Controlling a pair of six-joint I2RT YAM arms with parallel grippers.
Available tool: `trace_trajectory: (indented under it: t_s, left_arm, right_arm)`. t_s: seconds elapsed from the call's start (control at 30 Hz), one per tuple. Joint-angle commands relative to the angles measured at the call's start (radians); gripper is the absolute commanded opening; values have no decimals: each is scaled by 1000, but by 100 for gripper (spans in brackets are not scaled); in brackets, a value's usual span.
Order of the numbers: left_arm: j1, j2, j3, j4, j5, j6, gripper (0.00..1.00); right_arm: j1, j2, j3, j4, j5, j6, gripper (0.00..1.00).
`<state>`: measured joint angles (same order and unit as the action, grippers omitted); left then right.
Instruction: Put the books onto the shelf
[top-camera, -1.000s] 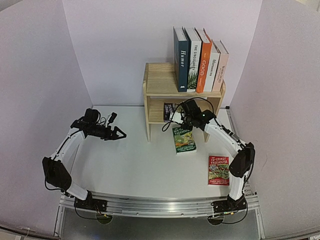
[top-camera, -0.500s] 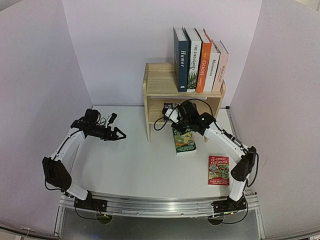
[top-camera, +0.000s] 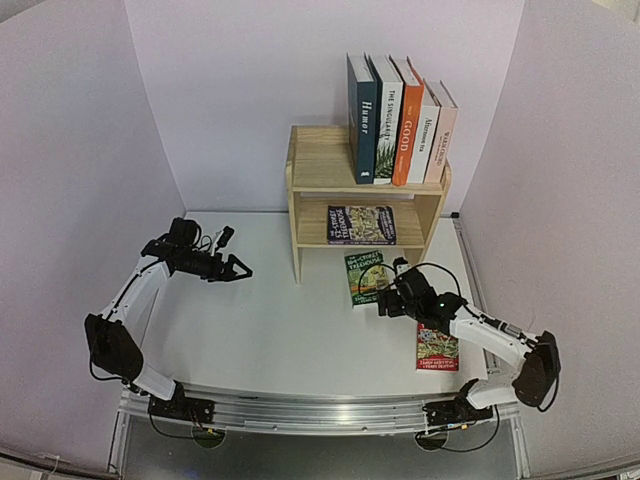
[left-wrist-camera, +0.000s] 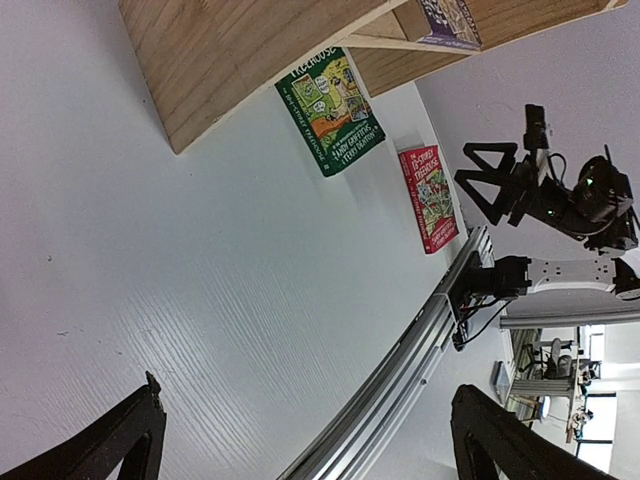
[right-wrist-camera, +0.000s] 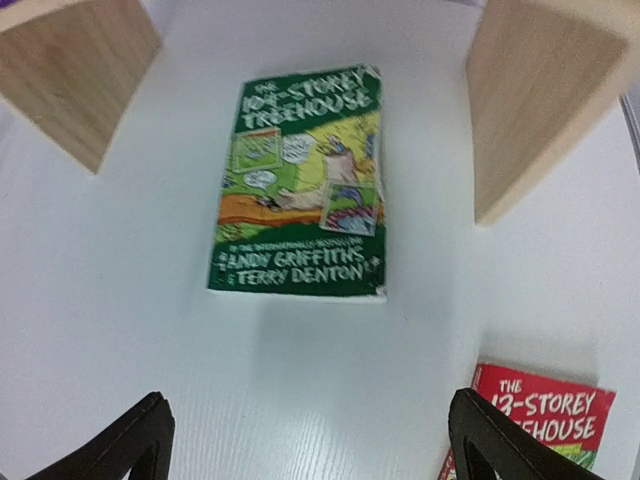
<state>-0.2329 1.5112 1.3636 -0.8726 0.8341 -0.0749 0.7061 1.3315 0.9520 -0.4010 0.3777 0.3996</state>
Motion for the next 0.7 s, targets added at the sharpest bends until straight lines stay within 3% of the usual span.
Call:
trace_trajectory:
  t_s: [0.0, 0.17, 0.43, 0.6, 0.67]
  left_arm:
    - [-1, 14, 9, 16, 19, -4, 99]
    - [-2, 13, 17, 10, 17, 2, 99]
    - [-1, -7, -10, 10, 10, 12, 99]
    - [-1, -13, -15, 12, 13, 15, 99]
    - [-2, -14, -17, 13, 16, 15, 99]
  right_arm:
    - [-118, 79, -29, 119, -52, 275, 93]
    - [-185, 239, 7, 218, -115, 354, 92]
    - [-253, 501, 125, 294, -192, 350, 80]
    - [-256, 614, 178, 310, -232, 351, 65]
    - [-255, 648, 182, 315, -258, 368, 51]
